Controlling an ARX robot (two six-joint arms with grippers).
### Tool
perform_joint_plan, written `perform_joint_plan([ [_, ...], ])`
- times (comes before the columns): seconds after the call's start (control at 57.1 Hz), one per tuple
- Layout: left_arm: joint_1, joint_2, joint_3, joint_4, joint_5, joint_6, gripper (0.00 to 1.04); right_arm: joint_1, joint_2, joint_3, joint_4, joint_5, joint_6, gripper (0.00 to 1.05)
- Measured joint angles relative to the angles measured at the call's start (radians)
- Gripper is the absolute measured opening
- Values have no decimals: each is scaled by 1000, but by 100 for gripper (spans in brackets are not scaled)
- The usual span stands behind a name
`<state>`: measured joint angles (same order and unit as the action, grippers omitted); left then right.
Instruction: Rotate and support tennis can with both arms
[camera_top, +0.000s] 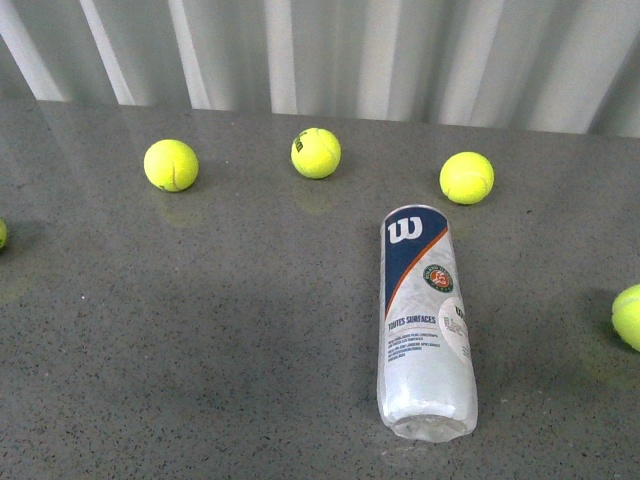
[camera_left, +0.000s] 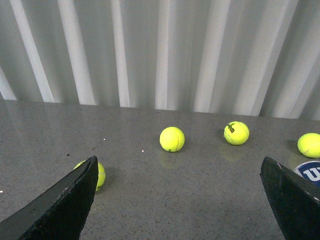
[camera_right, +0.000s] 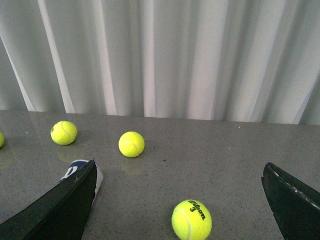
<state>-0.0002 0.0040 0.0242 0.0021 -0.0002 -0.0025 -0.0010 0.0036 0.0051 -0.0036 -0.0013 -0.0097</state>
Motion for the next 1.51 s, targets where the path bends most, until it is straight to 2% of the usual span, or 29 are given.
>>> perform_joint_plan([
  [0.175,0,0,0,0,0,0,98,-6,6,2,-9,-21,-14,98],
  [0.21,0,0,0,0,-1,0,98,-60,74,51,-92,-164,-90,97],
  [0.245,0,0,0,0,2,0,98,-130,202,108,-66,-330,-166,97],
  [0.28,0,0,0,0,1,0,98,-164,283,148,-14,-372,-177,97],
  [0.35,0,0,0,0,0,0,98,-217,466,247,139,-332,-145,97],
  [0.403,0,0,0,-1,-1,0,98,-225,624,336,247,-247,-83,97],
  [0.455,0,0,0,-1,0,0,98,-219,757,407,290,-177,-35,97],
  [0.508,0,0,0,-1,0,0,98,-201,916,496,268,-101,32,97],
  [0.578,0,0,0,-1,0,0,98,-171,1106,597,210,-53,115,97],
  [0.683,0,0,0,-1,0,0,98,-78,1389,755,67,-55,240,97],
  [0.963,0,0,0,-1,0,0,98,214,1827,1022,-167,-51,444,97],
  [1.173,0,0,0,-1,0,0,98,285,1950,1065,-201,-72,418,97],
  [1.505,0,0,0,-1,0,0,98,311,2036,1098,-122,-107,360,97],
])
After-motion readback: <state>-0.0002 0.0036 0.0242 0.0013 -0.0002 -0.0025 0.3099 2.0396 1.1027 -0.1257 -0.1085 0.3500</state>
